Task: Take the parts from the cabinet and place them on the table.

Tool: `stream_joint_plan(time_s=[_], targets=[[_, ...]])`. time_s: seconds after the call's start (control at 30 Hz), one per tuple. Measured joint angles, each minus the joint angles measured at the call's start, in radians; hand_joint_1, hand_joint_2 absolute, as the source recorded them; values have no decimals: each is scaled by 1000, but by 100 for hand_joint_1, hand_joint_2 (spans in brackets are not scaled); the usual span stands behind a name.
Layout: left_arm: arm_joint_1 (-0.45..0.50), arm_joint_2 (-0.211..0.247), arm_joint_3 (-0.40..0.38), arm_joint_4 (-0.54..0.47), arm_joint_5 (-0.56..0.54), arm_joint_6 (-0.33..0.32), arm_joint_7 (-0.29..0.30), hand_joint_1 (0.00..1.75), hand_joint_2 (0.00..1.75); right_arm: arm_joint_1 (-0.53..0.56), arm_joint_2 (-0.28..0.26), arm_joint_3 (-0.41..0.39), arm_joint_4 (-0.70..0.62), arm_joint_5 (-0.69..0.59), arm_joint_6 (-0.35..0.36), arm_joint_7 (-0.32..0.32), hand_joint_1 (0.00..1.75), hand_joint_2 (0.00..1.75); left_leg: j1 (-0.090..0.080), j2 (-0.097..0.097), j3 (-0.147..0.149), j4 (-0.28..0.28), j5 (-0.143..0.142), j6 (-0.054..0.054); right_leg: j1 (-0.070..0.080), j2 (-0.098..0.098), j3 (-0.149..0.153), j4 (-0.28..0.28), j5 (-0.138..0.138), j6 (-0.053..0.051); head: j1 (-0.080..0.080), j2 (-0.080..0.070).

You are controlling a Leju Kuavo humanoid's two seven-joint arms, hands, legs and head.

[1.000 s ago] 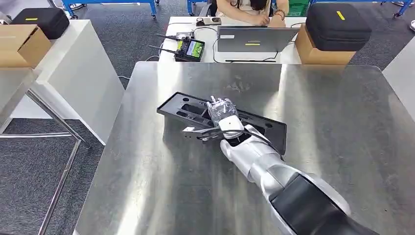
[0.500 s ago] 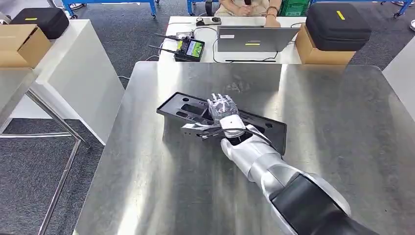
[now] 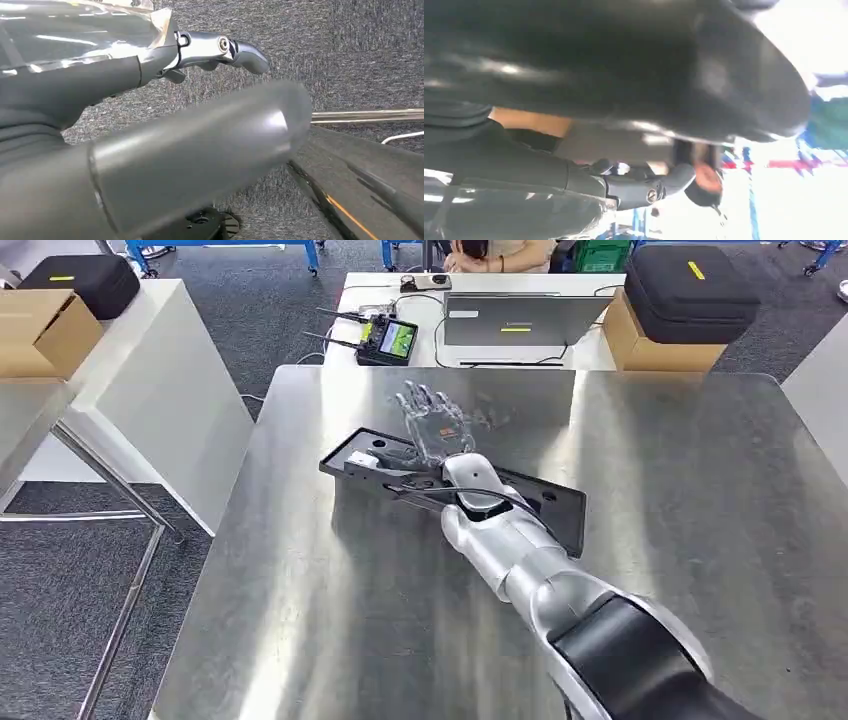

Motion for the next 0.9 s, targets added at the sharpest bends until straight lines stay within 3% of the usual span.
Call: stream_joint_plan(time_s=[0.07,0.2,0.27,0.33,0.4,0.47,0.53,0.7,0.9], targets=[[1,-1,3,0,0,4,-3,0,0,32,15,-53,-84,-58,-18,-89,0,0,0,0,0,0,0,0,0,0,-1,0,0,0,0,0],[4,-3,16,0,0,9,-6,0,0,77,32,-112,-203,-102,-14,-141,0,0,0,0,-1,0,-1,1,0,1,-2,0,0,0,0,0],[8,-4,19,0,0,11,-6,0,0,104,36,-137,-256,-207,8,-229,0,0,0,0,-1,0,-1,1,0,1,-2,0,0,0,0,0],[9,-5,25,0,0,11,-6,0,0,157,45,-167,-354,-399,82,-353,0,0,0,1,-1,0,-1,1,0,1,-2,0,0,0,0,0],[10,-6,26,0,-1,11,-10,0,0,222,48,-183,-482,-631,203,-455,0,0,0,0,-1,0,-1,1,0,0,-2,0,0,0,0,0],[13,-7,26,0,-7,11,-12,0,0,288,48,-191,-600,-810,309,-510,0,0,0,0,-1,0,-1,1,0,0,-3,0,0,0,0,0],[13,-7,26,0,-10,11,-13,0,0,362,40,-200,-757,-1011,425,-524,0,0,0,0,-1,0,-2,2,0,0,-3,0,-1,0,0,0],[11,-8,27,0,-22,11,-15,0,0,505,1,-220,-1035,-1327,592,-532,0,0,0,1,-1,0,-5,2,0,1,-3,-1,-1,0,1,0],[8,-8,29,0,-25,9,-15,0,0,613,-38,-225,-1207,-1395,635,-534,0,0,0,2,0,0,-5,2,-2,3,-3,-1,-1,0,0,0]])
